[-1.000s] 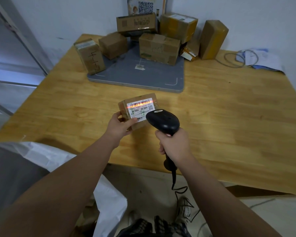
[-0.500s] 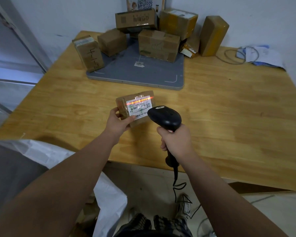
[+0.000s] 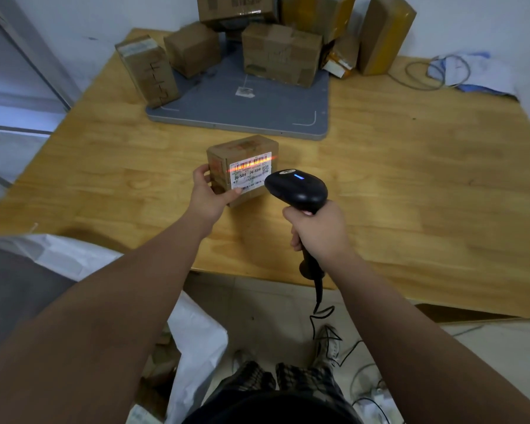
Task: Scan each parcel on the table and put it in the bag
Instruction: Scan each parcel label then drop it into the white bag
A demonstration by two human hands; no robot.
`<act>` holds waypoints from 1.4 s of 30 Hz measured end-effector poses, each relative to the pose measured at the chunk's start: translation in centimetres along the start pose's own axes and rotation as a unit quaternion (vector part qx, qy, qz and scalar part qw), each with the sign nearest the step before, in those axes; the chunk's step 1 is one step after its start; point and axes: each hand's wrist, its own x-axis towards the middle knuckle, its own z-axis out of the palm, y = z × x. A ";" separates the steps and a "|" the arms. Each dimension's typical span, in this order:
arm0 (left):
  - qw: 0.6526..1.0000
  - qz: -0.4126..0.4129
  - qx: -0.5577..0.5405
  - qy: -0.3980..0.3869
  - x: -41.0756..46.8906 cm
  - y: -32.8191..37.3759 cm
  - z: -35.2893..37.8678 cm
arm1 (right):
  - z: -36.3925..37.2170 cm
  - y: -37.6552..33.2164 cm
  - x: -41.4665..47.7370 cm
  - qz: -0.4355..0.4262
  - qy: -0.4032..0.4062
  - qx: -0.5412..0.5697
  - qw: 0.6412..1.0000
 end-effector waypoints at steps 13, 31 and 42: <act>0.998 -0.026 -0.057 0.031 -2.0 0.9 0.6 | -0.4 0.2 0.3 -0.034 -0.031 0.010 0.999; 0.905 -0.080 -0.214 0.359 -21.6 -6.3 -6.0 | 6.2 2.1 -4.7 -0.124 -0.352 -0.068 0.925; 0.843 -0.273 0.034 0.462 -28.0 -18.3 -17.4 | 19.4 4.3 -9.2 -0.132 -0.462 -0.246 0.842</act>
